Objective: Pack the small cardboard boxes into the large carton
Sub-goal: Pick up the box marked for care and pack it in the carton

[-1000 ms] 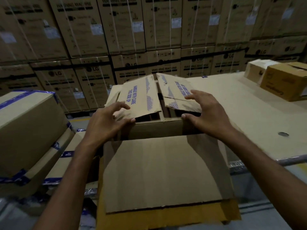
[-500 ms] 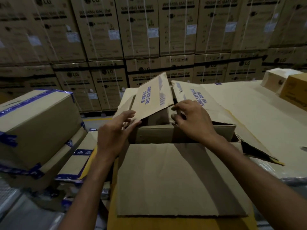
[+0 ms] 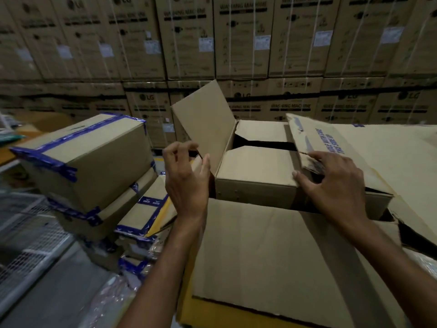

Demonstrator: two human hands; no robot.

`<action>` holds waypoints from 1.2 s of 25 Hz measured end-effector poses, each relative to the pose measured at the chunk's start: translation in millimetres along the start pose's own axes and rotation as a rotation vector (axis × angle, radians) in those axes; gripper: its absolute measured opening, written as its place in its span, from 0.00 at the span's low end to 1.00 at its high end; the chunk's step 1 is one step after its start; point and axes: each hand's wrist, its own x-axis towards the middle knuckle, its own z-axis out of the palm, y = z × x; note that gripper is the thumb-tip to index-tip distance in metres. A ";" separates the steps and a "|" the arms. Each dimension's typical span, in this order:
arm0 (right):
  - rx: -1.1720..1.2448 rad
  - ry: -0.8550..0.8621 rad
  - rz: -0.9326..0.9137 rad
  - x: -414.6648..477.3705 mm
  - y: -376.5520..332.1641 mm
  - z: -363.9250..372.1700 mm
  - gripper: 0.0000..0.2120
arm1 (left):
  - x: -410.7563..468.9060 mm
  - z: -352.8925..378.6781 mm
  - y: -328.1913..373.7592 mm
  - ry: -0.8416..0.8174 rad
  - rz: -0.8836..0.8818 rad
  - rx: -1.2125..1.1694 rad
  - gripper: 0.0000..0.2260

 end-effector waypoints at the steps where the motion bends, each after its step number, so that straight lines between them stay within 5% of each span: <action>1: 0.008 0.000 -0.001 -0.5 -0.8 0.4 0.28 | -0.2 -0.2 -5.0 0.011 -0.012 0.121 0.20; 4: 0.035 -0.002 -0.006 -2.3 -2.5 1.4 0.28 | -1.0 -4.5 -14.9 -0.043 0.004 0.401 0.16; 8: 0.052 0.008 -0.021 -0.9 -2.6 -2.3 0.28 | 4.5 -9.4 -20.1 -0.250 0.040 0.479 0.14; 14: 0.197 0.264 -0.073 -14.6 39.6 -24.5 0.22 | 26.4 0.1 0.3 -0.536 0.020 0.246 0.17; 18: -0.003 0.357 -0.141 -27.4 76.5 -37.2 0.07 | 26.7 26.2 10.7 -0.635 0.006 0.164 0.20; 24: -0.214 0.389 -0.039 -35.9 88.4 -52.1 0.21 | 17.6 39.5 13.4 -0.593 -0.057 0.103 0.19; 30: -0.458 0.187 0.226 -29.7 106.6 -76.6 0.43 | 12.5 38.8 13.1 -0.575 -0.119 0.080 0.19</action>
